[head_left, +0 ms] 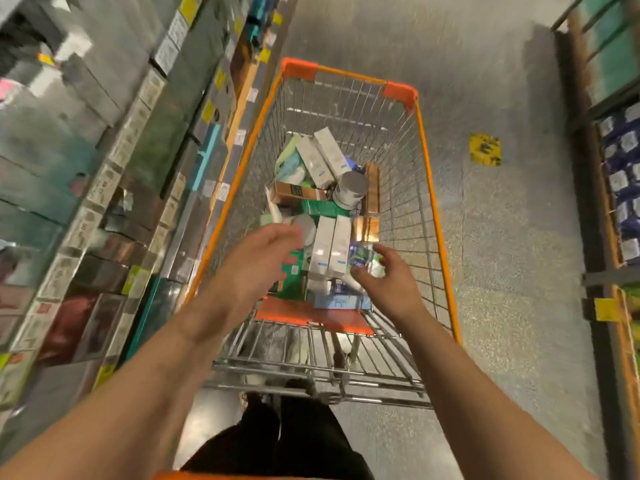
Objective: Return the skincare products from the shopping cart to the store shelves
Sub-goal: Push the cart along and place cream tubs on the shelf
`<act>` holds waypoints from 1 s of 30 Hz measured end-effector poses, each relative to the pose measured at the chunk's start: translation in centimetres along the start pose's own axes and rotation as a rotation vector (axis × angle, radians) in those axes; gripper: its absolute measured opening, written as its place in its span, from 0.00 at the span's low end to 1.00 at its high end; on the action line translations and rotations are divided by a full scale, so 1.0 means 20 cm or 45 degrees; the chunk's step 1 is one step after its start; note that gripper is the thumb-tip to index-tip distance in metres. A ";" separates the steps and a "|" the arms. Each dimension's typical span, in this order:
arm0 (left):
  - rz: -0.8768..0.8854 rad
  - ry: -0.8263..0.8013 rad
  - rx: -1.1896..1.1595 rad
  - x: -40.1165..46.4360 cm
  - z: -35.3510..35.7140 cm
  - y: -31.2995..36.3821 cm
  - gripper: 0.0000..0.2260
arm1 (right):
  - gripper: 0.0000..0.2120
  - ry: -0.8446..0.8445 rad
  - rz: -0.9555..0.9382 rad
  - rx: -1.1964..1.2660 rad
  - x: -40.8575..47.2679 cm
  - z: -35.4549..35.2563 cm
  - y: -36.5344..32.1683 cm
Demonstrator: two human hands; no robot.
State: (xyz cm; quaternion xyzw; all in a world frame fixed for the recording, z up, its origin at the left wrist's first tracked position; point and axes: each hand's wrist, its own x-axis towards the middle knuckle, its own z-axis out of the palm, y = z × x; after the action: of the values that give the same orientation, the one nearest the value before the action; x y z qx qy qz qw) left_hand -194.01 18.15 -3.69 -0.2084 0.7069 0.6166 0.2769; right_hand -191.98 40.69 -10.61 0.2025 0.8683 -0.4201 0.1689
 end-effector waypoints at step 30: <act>-0.264 0.034 0.337 0.37 0.20 -0.32 0.22 | 0.51 -0.070 -0.019 -1.118 0.78 0.52 0.64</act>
State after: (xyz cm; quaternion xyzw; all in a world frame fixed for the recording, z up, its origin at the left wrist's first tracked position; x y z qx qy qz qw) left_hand -195.02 21.44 -13.61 -0.2501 0.7602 0.4834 0.3548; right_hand -197.83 42.85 -32.55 0.0940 0.9611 -0.0179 0.2590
